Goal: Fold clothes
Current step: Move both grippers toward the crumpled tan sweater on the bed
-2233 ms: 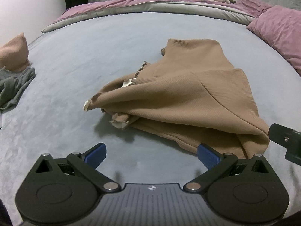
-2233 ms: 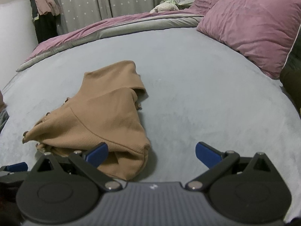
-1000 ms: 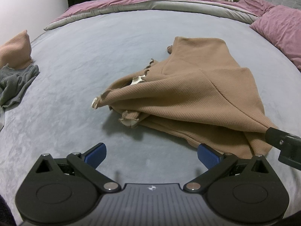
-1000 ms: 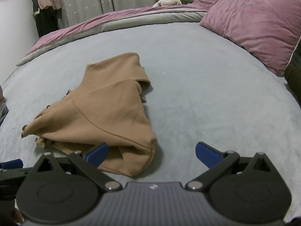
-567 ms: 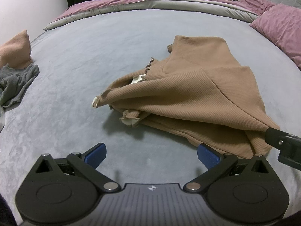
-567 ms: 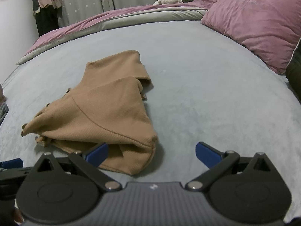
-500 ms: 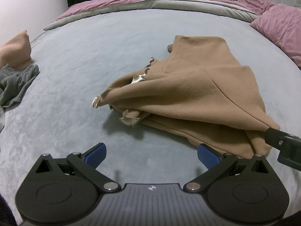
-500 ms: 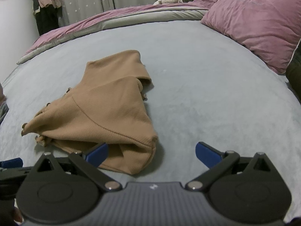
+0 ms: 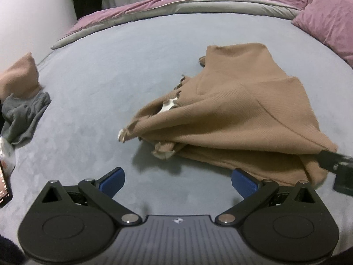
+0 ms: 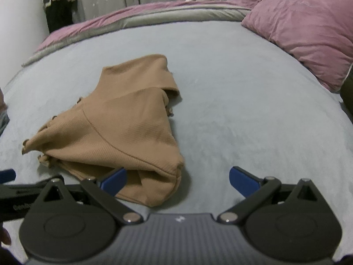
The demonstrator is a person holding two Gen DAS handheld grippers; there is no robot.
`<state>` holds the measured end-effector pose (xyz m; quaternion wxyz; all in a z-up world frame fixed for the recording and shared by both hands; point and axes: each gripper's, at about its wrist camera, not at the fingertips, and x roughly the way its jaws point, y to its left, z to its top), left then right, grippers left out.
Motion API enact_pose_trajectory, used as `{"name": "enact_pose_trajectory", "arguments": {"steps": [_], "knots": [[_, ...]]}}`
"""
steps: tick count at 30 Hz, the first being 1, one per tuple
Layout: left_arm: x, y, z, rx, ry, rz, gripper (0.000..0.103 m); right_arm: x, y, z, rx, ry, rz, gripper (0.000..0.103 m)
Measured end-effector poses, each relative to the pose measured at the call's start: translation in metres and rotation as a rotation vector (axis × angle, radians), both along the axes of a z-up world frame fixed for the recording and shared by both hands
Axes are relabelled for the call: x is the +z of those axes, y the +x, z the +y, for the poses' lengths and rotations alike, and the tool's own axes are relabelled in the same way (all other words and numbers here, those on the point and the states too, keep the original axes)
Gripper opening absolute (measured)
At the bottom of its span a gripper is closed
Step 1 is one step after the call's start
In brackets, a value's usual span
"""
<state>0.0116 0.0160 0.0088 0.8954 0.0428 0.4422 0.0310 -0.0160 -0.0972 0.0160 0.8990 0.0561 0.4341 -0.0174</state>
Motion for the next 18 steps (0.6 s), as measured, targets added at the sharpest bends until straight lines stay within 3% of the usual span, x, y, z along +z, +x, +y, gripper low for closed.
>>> {"name": "enact_pose_trajectory", "arguments": {"steps": [8,18], "knots": [[0.003,0.018,0.01,0.029,-0.045,-0.04,0.103,0.005,0.027,0.003,0.016,0.015,0.0,0.103],[-0.032,0.036,0.019,0.053,-0.054,0.002,0.103,-0.037,0.057,0.0,0.038,0.115,0.047,0.103]]}}
